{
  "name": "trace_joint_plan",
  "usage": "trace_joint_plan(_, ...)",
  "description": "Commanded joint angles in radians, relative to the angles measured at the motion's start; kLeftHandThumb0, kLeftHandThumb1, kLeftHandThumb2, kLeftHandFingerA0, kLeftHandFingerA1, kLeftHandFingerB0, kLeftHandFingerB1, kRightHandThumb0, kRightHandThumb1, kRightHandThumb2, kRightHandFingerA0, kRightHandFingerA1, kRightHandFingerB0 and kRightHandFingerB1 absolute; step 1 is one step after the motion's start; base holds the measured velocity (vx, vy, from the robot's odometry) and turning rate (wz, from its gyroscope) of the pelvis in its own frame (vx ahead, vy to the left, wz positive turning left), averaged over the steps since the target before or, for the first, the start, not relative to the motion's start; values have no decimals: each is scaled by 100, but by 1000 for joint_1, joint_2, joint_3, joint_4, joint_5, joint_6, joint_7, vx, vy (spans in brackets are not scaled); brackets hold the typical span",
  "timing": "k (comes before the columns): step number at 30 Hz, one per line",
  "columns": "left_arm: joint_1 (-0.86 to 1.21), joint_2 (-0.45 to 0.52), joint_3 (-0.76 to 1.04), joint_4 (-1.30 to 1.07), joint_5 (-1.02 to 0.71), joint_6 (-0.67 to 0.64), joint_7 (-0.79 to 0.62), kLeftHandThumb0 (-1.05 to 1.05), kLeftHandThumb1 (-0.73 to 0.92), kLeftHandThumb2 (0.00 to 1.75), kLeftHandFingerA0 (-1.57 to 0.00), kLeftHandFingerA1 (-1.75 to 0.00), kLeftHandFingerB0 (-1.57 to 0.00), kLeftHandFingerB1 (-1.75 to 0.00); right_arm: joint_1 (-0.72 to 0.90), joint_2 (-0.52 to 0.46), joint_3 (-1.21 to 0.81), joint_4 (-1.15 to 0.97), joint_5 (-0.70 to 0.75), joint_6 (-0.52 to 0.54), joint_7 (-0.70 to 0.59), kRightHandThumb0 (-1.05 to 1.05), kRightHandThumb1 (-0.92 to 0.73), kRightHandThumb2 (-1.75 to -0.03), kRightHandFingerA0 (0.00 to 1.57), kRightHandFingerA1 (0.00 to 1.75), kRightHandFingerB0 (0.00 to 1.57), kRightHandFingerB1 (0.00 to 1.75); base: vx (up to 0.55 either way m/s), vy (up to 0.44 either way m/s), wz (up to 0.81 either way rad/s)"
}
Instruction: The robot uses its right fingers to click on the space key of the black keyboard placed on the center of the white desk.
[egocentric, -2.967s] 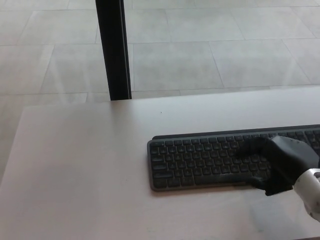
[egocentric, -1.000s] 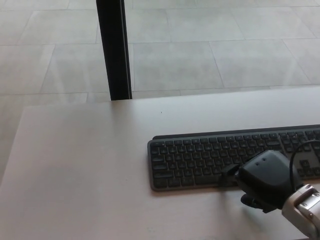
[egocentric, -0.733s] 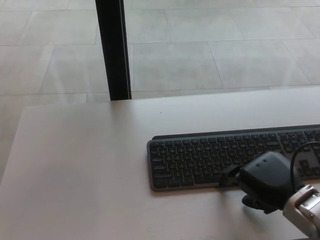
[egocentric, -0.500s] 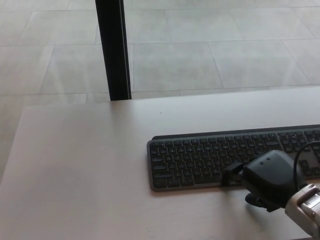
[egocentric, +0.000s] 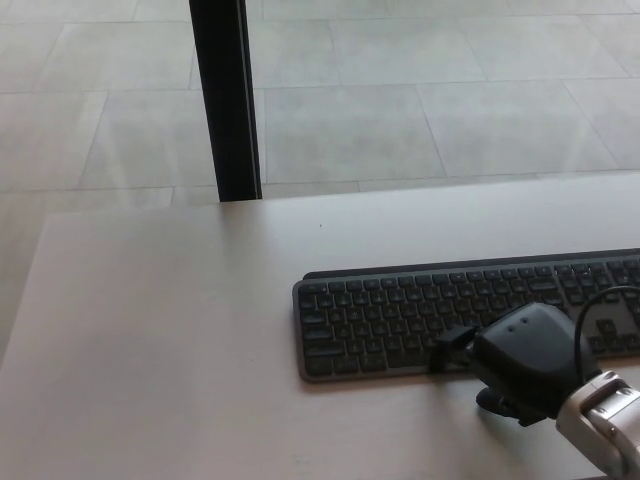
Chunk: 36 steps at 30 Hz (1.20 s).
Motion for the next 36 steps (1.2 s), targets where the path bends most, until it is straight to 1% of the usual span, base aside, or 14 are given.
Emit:
trace_joint_plan(1,7,20,3,1,-13,8,0,-48,66,60,-73,-66,-59,-54,27,-3,12,19,-14,-12,48,-26,-60,-62,77,155,62,48,0,0,0)
trace_joint_plan(7,11,19,7,-2,-18,4,-12,-48,68,61,-70,-71,-56,-55,40,-17,5,12,-22,3,51,-28,-59,-62,78,156,63,46,0,0,0)
trace_joint_plan(9,11,20,8,-6,-19,6,-17,-47,69,61,-70,-69,-54,-54,37,-20,14,12,-49,28,55,-32,-59,-62,78,155,63,45,0,0,0)
trace_joint_plan(16,12,22,-3,3,-6,3,-7,-49,68,60,-72,-64,-58,-54,41,-21,-2,12,-22,5,59,-29,-59,-62,78,157,64,46,0,0,0)
trace_joint_plan(18,14,18,9,0,-21,2,-14,-48,67,60,-70,-63,-55,-53,42,-10,-34,6,32,-16,66,-28,-57,-62,80,157,64,48,0,0,0)
trace_joint_plan(20,19,17,10,3,-20,-6,-24,-49,67,60,-71,-64,-55,-53,39,2,-97,-51,126,-7,156,-29,-56,-63,79,158,63,46,0,0,0)
trace_joint_plan(23,21,18,3,2,-11,-3,-23,-49,68,60,-71,-65,-57,-53,19,24,-201,-105,246,13,220,-29,-57,-62,88,150,63,46,0,0,0)
trace_joint_plan(24,22,19,3,2,-11,-2,-23,-49,68,60,-71,-65,-57,-53,20,27,-204,-106,245,12,223,-29,-57,-62,88,150,63,46,0,0,0)
trace_joint_plan(27,20,18,6,4,-14,3,-15,-48,68,61,-72,-65,-58,-54,-2,54,-332,-200,365,99,306,-30,-58,-61,86,153,65,44,0,0,0)
trace_joint_plan(29,22,16,8,0,-16,-1,-17,-49,68,59,-74,-71,-59,-56,-27,58,-408,-234,447,134,350,-25,-55,-59,88,139,65,44,0,0,0)
trace_joint_plan(31,23,15,10,-2,-19,4,-15,-49,67,60,-72,-69,-59,-55,-58,56,-506,-244,574,135,395,-19,-54,-59,87,136,64,47,0,0,0)
trace_joint_plan(33,23,18,4,1,-11,7,-8,-50,67,60,-73,-65,-60,-54,-76,29,-557,-263,598,141,404,-25,-55,-58,81,143,64,45,0,0,0)
trace_joint_plan(34,23,19,3,2,-9,7,-7,-49,67,60,-73,-65,-59,-54,-84,11,-586,-280,596,165,412,-29,-56,-57,82,138,67,43,0,0,0)
trace_joint_plan(36,20,18,16,4,-22,9,-8,-48,66,60,-73,-67,-58,-54,-94,-43,-668,-275,627,155,406,-31,-57,-59,83,141,68,43,0,0,0)
